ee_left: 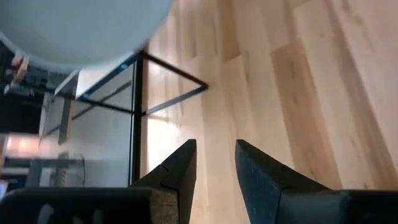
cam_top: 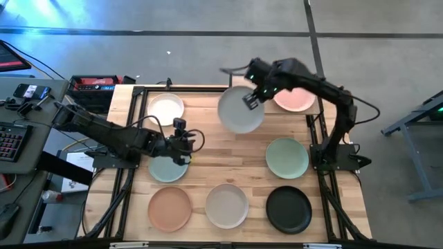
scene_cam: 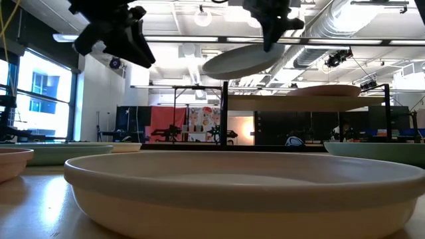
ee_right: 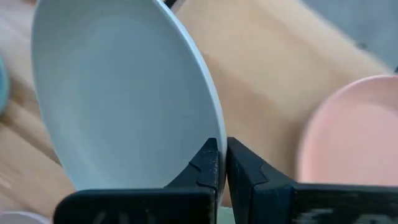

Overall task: Place and stack plates onto a shelf
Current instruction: Stack the light blue plate on top of the light orange plate on the shelf, then stack the black plate on top of the light blue plate on the shelf

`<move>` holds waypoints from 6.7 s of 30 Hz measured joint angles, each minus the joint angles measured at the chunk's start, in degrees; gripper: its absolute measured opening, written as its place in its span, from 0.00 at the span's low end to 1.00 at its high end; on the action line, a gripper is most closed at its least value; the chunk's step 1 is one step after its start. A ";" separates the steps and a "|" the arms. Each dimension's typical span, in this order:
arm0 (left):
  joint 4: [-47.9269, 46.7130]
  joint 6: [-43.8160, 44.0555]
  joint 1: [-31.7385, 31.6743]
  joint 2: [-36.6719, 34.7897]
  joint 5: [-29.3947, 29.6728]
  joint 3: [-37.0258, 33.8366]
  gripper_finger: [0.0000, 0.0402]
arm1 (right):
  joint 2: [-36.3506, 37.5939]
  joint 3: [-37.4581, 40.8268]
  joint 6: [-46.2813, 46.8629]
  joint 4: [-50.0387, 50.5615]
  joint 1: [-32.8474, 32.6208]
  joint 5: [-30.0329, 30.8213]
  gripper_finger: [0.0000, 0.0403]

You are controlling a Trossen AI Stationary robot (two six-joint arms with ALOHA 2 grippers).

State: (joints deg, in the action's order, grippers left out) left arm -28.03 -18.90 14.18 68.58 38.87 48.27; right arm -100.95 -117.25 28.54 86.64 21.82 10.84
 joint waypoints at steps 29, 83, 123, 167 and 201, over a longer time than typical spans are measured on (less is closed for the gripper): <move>1.35 3.87 -14.85 0.00 -0.08 -0.04 0.25 | 2.87 0.00 -23.53 3.29 34.83 -13.10 0.00; 1.27 2.23 -19.48 0.00 -2.45 -0.07 0.25 | 48.88 58.16 23.75 -25.17 33.33 3.73 0.00; -9.22 15.98 -19.47 0.00 -9.89 -0.07 0.25 | 60.86 58.12 26.76 -26.62 26.94 -22.89 0.30; -15.09 18.59 -19.51 -0.01 -22.88 -0.07 0.25 | 17.42 58.10 98.19 -51.90 -49.05 -5.32 0.30; -14.08 33.37 -19.51 0.00 -22.90 -0.07 0.25 | 10.94 58.10 102.04 -51.58 -55.63 -13.05 0.30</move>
State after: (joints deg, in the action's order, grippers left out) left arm -42.11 14.48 -5.32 68.58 15.97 48.21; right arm -90.02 -59.16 130.58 35.06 -33.81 -2.21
